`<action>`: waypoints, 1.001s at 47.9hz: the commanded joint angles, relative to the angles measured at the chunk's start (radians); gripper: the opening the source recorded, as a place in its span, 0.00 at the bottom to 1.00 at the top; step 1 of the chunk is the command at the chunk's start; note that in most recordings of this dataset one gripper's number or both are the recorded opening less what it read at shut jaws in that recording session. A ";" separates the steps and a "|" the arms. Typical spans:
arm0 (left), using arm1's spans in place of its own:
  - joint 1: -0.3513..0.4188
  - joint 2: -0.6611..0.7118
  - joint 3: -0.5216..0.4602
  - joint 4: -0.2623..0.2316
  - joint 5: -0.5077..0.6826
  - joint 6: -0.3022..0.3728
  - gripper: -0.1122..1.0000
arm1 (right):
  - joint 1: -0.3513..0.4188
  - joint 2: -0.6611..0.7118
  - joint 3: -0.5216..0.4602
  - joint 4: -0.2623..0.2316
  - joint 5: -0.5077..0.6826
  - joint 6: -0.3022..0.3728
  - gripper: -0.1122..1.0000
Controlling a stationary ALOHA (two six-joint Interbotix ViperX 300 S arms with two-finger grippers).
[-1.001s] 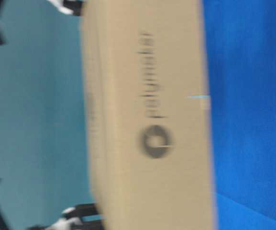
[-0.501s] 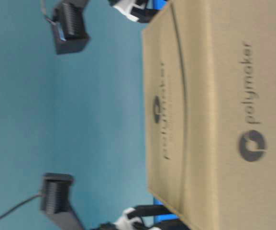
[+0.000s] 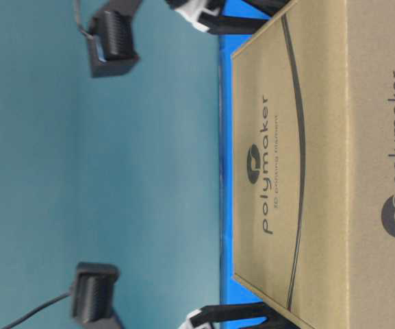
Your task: Lift up the cardboard box by clamping it between your arms.
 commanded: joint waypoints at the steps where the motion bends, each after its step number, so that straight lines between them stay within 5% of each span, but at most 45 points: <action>1: 0.002 -0.040 0.008 -0.002 0.003 -0.002 0.88 | -0.008 -0.061 0.008 0.003 0.009 0.008 0.99; 15: -0.008 -0.336 0.084 -0.002 0.152 -0.011 0.88 | -0.006 -0.365 0.127 0.011 0.110 0.098 0.99; 28: -0.009 -0.658 0.184 -0.002 0.114 -0.015 0.88 | -0.015 -0.749 0.282 -0.003 0.063 0.124 0.99; 48: -0.009 -0.917 0.265 -0.002 0.067 -0.052 0.88 | -0.043 -1.204 0.408 -0.006 0.109 0.129 0.99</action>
